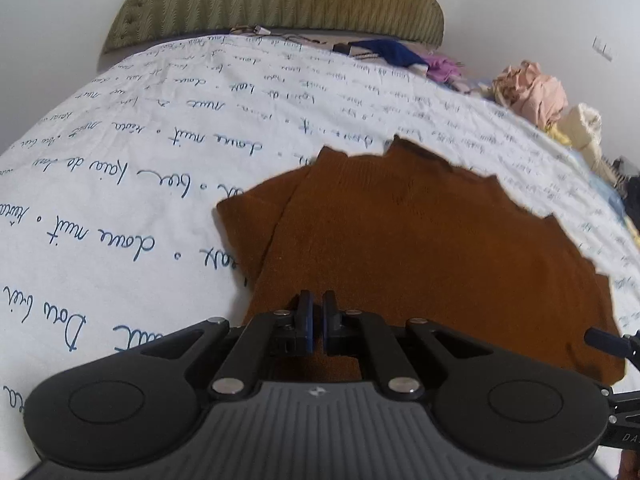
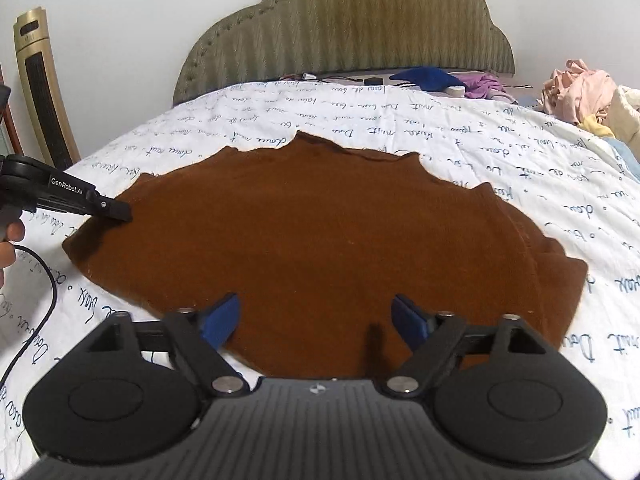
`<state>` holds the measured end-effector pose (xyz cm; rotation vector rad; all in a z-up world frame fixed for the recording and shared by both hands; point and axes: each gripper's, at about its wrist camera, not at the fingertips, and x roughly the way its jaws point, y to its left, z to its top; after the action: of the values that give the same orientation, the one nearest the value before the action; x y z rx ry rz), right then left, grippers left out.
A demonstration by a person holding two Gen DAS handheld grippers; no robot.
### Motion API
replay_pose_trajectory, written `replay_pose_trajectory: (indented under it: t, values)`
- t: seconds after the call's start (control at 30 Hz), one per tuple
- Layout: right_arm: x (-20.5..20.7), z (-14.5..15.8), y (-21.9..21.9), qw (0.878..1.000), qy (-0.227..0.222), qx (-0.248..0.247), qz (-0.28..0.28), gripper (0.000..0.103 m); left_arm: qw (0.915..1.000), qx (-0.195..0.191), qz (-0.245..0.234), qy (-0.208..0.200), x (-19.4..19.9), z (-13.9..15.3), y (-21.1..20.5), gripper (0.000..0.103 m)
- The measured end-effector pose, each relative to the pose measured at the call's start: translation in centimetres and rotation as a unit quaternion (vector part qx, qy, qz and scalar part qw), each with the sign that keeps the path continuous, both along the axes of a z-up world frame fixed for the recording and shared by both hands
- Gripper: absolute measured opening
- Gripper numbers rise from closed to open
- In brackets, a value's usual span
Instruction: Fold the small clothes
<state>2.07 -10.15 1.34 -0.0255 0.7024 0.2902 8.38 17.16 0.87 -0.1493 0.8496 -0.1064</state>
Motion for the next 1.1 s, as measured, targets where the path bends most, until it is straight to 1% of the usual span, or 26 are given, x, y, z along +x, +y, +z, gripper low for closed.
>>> replay_pose_trajectory:
  t: [0.03, 0.1, 0.13, 0.17, 0.23, 0.3, 0.4, 0.87, 0.97, 1.03, 1.1]
  values:
    - [0.2, -0.5, 0.3, 1.0, 0.009, -0.006, 0.001, 0.084, 1.0, 0.006, 0.002, 0.005, 0.0, -0.3, -0.2, 0.004]
    - [0.3, -1.4, 0.6, 0.999, 0.028, -0.017, 0.001, 0.084, 0.9999, 0.014, 0.001, 0.001, -0.4, -0.7, -0.4, 0.004]
    - [0.2, -1.8, 0.7, 0.999, 0.031, -0.021, 0.002, 0.086, 0.9998, 0.02, 0.0, -0.002, -0.6, -0.7, -0.6, 0.004]
    - [0.0, -2.1, 0.8, 0.999, 0.029, -0.028, 0.004, 0.088, 0.9997, 0.026, -0.001, -0.004, -0.7, -0.6, -0.8, 0.004]
    - [-0.4, -2.5, 1.1, 0.999, 0.022, -0.043, 0.007, 0.096, 0.9994, 0.034, -0.001, -0.004, -0.8, -0.6, -1.1, 0.004]
    - [-0.7, -3.0, 1.5, 0.998, 0.02, -0.056, 0.009, 0.098, 0.9992, 0.039, -0.001, -0.004, -0.8, -0.7, -1.3, 0.004]
    - [-1.4, -3.6, 1.9, 0.998, 0.004, -0.07, 0.009, 0.102, 0.9992, 0.041, 0.001, -0.004, -0.8, -0.8, -1.4, 0.004]
    - [-1.6, -3.8, 1.7, 0.998, -0.007, -0.07, 0.007, 0.103, 0.9985, 0.054, -0.005, -0.006, -0.8, -1.0, -1.8, 0.005]
    - [-1.6, -3.7, 1.7, 0.997, -0.007, -0.071, 0.006, 0.103, 0.999, 0.044, -0.002, -0.008, -0.9, -0.8, -1.5, 0.005]
    - [-1.8, -3.4, 1.8, 0.997, -0.009, -0.071, 0.006, 0.103, 0.9998, 0.018, 0.005, -0.01, -1.0, -0.3, -0.7, 0.005]
    - [-2.3, -2.9, 1.9, 0.998, -0.019, -0.061, 0.011, 0.102, 0.9997, -0.013, 0.013, -0.015, -1.1, 0.4, 0.5, 0.005]
